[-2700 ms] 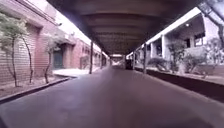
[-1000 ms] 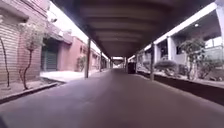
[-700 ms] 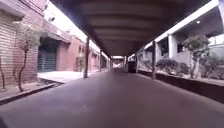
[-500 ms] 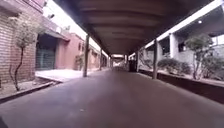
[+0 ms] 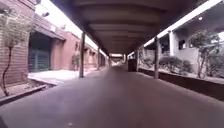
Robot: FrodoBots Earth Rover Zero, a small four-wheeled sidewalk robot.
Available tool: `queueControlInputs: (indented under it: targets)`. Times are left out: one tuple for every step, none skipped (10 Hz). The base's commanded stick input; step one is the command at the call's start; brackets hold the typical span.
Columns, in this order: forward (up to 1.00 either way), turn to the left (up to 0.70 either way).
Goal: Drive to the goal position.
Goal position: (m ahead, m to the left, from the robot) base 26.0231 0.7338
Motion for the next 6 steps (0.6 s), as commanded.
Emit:
queueControlInputs:
  targets:
    - [0.70,0.00]
    - [0.70,0.00]
    - [0.70,0.00]
    - [0.70,0.00]
    - [0.70,0.00]
    - [0.70,0.00]
